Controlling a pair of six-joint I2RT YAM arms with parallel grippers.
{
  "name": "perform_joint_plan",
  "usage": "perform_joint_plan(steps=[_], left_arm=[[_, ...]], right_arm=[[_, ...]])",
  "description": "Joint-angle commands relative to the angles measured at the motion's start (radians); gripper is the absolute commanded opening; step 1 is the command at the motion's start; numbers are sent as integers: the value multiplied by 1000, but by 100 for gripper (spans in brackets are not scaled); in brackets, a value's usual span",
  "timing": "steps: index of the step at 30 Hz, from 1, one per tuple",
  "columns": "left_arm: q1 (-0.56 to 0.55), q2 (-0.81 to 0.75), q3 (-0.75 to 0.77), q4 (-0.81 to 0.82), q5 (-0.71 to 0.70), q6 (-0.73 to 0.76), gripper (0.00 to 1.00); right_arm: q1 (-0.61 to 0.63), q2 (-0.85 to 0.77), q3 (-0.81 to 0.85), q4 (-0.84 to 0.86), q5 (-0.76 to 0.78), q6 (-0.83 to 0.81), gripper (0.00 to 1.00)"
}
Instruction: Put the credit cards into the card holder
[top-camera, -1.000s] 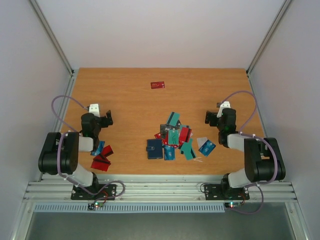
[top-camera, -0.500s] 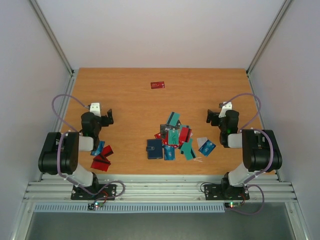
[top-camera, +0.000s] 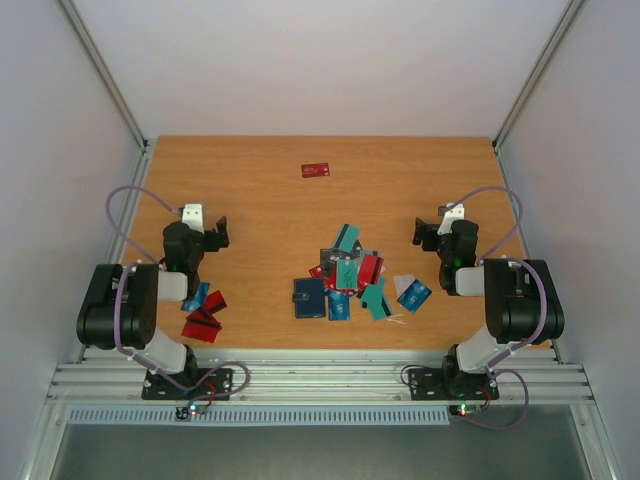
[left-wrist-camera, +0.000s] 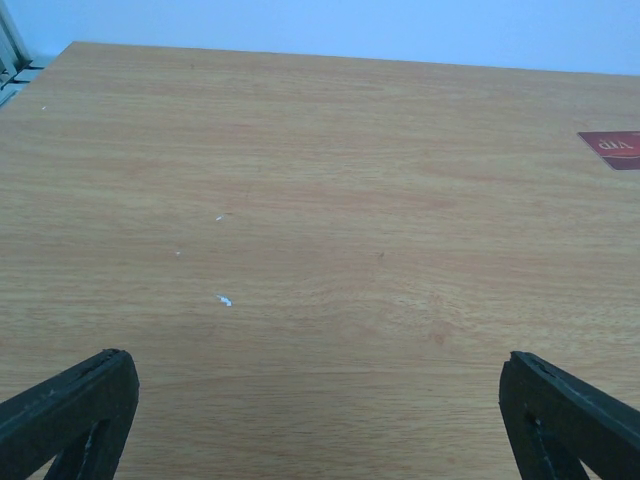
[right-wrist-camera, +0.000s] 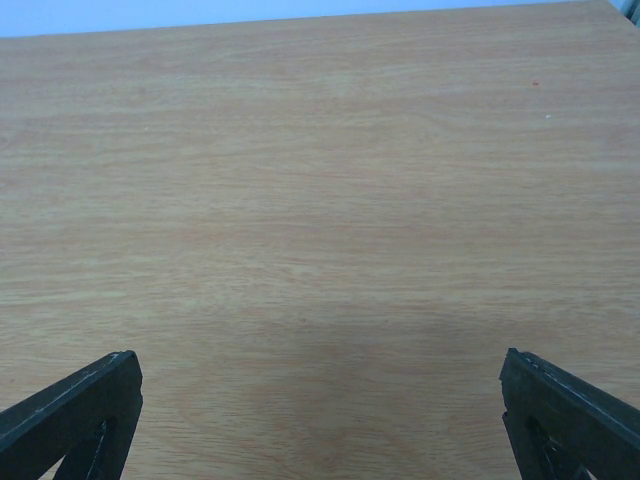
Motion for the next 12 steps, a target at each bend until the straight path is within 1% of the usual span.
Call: perform_joint_plan(steps=[1,12], left_arm=[[-3,3,20,60,1,21,99],[-3,4,20,59,1,21,99]], right_arm=[[6,-7,-6,54,19,-3,99],[2,-7,-3,46,5,-2,98]])
